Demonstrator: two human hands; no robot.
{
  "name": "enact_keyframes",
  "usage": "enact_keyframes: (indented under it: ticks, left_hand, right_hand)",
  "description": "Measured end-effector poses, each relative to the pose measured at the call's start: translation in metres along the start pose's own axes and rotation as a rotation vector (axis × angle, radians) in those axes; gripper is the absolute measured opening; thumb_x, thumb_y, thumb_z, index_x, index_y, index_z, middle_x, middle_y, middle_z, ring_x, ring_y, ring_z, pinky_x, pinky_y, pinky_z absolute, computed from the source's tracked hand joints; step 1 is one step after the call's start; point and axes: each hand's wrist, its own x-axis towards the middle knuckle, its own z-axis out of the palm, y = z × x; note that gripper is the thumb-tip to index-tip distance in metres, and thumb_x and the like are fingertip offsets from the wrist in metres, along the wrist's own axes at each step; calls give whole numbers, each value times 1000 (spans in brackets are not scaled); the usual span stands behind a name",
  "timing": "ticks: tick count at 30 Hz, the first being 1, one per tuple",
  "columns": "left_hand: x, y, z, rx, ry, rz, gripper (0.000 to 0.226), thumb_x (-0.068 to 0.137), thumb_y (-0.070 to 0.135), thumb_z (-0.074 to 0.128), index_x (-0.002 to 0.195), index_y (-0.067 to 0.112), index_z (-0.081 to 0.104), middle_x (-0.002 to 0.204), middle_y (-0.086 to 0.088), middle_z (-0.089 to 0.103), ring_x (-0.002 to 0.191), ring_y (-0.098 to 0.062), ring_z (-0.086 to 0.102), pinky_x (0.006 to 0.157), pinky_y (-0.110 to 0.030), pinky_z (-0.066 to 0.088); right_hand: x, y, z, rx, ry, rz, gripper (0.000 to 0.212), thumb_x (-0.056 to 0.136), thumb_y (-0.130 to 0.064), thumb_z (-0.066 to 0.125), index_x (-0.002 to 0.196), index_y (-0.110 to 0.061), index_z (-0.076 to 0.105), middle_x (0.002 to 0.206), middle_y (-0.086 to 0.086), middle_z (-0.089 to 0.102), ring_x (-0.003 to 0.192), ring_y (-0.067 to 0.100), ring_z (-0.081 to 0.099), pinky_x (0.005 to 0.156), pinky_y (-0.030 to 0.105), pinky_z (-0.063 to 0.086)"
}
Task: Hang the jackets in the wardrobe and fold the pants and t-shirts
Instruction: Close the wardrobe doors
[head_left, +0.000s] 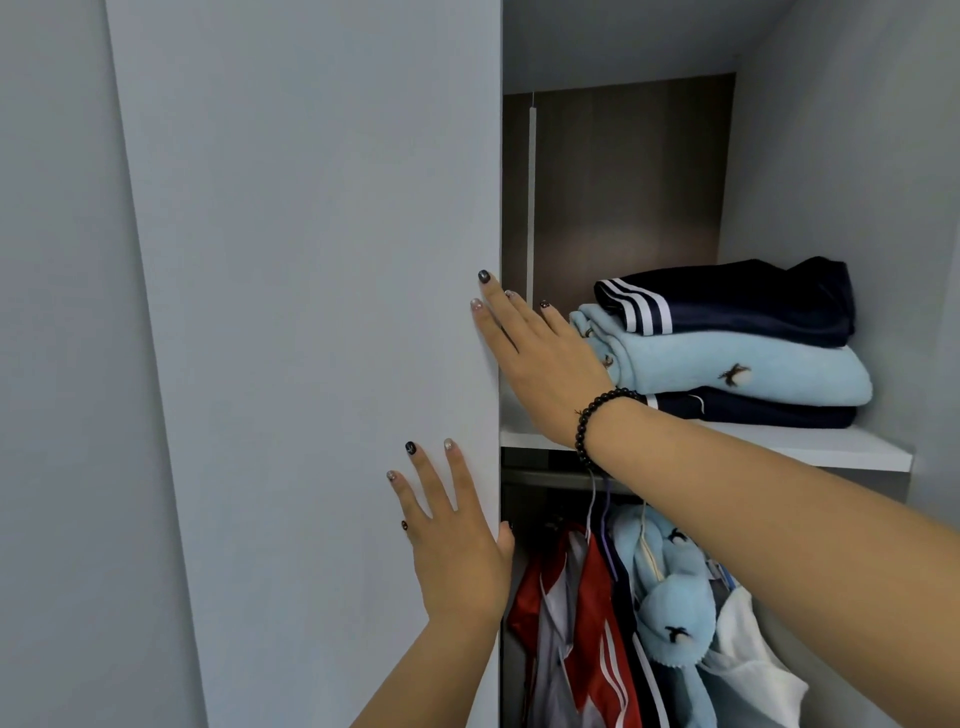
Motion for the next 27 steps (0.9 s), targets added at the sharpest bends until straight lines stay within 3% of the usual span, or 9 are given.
enact_keyframes:
  ticks: [10, 15, 19, 21, 23, 27]
  left_hand:
    - [-1, -2, 0, 71, -17, 29, 114, 85, 62, 55, 143, 27, -36, 154, -10, -37, 144, -39, -22, 91, -39, 56]
    - [-4, -1, -6, 148, 18, 24, 114, 81, 69, 54, 150, 23, -24, 158, -12, -26, 147, -39, -12, 78, -31, 58]
    - [-2, -3, -20, 183, -106, 49, 113, 82, 75, 44, 142, 25, -38, 153, -11, -37, 146, -37, -19, 102, -34, 46]
    - [-4, -6, -34, 215, -159, 59, 113, 83, 73, 46, 141, 26, -39, 154, -12, -36, 148, -37, -11, 113, -42, 35]
    - [-10, -8, -51, 262, -191, 41, 109, 87, 68, 47, 143, 24, -36, 154, -14, -34, 149, -37, -2, 118, -47, 24]
    - [-25, -6, -88, 261, -198, 0, 110, 87, 66, 49, 142, 20, -35, 157, -15, -27, 149, -34, 6, 117, -46, 22]
  right_hand:
    - [0, 2, 10, 66, 31, -8, 80, 90, 5, 41, 150, -5, -11, 158, 14, -19, 146, 31, 12, 115, 43, 24]
    - [1, 7, 9, 4, 39, -29, 78, 93, 0, 42, 150, -5, -12, 157, 15, -20, 145, 32, 14, 112, 45, 26]
    - [1, 13, 4, -43, 18, -64, 79, 94, -3, 44, 150, -7, -12, 157, 14, -21, 145, 34, 13, 113, 46, 25]
    - [0, 16, -2, -78, -7, -80, 80, 94, -4, 46, 150, -7, -11, 157, 15, -21, 145, 35, 13, 113, 46, 26]
    - [-1, 19, -13, -127, -40, -101, 79, 94, -7, 47, 151, -7, -8, 157, 16, -17, 144, 37, 13, 112, 46, 27]
    - [-11, 22, -49, -222, -136, -133, 80, 92, -14, 51, 151, -9, -2, 158, 19, -5, 144, 37, 11, 111, 47, 26]
